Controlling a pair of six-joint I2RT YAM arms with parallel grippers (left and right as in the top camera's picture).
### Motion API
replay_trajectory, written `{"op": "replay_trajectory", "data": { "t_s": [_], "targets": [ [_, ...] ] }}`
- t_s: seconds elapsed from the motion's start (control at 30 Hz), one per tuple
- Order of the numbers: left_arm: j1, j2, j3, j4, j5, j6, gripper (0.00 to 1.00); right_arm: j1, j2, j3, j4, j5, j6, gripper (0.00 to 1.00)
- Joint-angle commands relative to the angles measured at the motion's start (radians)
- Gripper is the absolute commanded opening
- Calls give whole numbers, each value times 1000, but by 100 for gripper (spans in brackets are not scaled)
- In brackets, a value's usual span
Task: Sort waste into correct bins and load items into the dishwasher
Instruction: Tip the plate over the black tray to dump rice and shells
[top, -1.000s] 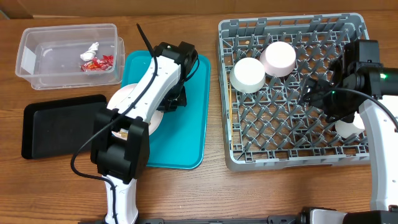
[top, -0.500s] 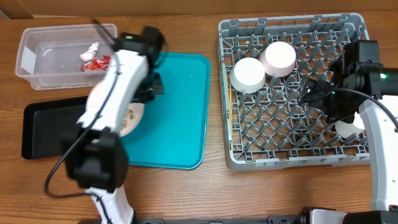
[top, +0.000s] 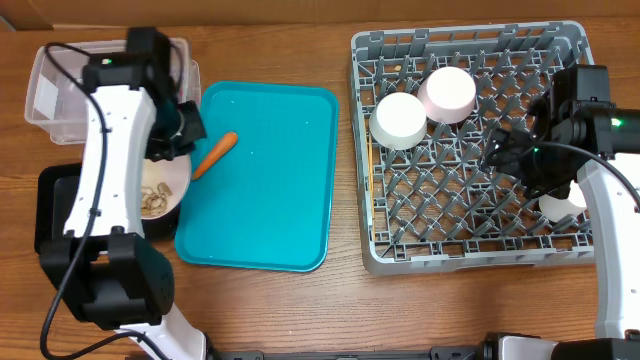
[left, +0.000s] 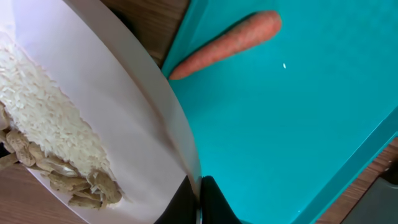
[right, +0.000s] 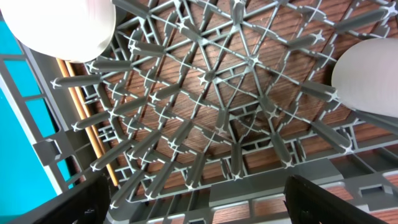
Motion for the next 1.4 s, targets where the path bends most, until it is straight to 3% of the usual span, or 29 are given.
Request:
{"op": "replay_trajectory", "data": {
  "t_s": [0.0, 0.53, 0.93, 1.13, 1.37],
  "targets": [
    [52, -14, 18, 8, 45, 71, 4, -2, -10, 17, 2, -5, -14, 92],
    [270, -14, 1, 31, 431, 285, 4, -2, -10, 17, -2, -5, -18, 91],
    [465, -14, -184, 98, 711, 413, 4, -2, -10, 17, -3, -5, -18, 91],
    [594, -14, -200, 56, 1000, 569, 4, -2, -10, 17, -3, -5, -18, 91],
    [675, -14, -200, -16, 1138, 706, 4, -2, -10, 17, -3, -5, -18, 90]
  ]
}}
